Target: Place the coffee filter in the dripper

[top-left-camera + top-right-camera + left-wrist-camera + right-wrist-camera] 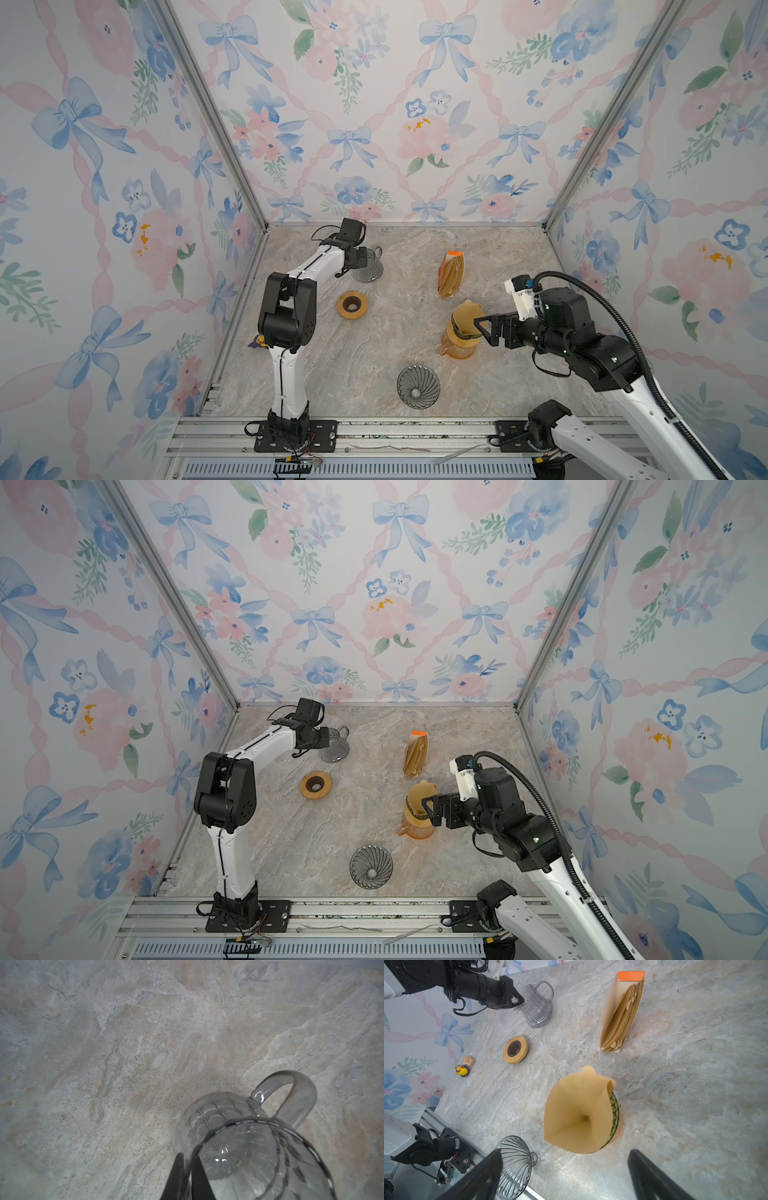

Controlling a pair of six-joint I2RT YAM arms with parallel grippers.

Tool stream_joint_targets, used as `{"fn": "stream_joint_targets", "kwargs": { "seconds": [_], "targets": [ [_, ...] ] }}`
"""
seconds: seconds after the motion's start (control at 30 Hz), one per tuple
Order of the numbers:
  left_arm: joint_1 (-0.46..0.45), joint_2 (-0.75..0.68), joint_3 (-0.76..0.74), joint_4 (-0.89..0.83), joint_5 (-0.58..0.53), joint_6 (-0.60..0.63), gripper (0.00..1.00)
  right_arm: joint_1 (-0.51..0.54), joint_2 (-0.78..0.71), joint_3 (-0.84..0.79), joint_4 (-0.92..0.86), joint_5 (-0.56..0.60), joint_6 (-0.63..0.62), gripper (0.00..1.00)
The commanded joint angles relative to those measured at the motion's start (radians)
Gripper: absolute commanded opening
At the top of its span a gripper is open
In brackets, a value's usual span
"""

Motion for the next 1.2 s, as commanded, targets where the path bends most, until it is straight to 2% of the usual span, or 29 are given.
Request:
{"fn": "stream_joint_targets", "kwargs": {
  "seconds": [0.0, 0.3, 0.67, 1.17],
  "targets": [
    [-0.001, -0.051, -0.031, -0.023, 0.005, -0.001, 0.09, 0.012, 0.007, -0.016, 0.053, -0.007, 0.014, 0.96],
    [-0.056, -0.128, -0.092, -0.022, -0.002, 0.003, 0.08, 0.064, -0.001, -0.05, 0.101, -0.04, 0.025, 0.96],
    [-0.141, -0.241, -0.177, -0.022, -0.01, -0.04, 0.06, 0.265, 0.006, -0.048, 0.126, 0.127, 0.057, 0.96],
    [-0.296, -0.569, -0.488, -0.038, -0.039, -0.123, 0.07, 0.462, 0.102, -0.01, 0.243, 0.315, 0.057, 0.96]
  ]
}}
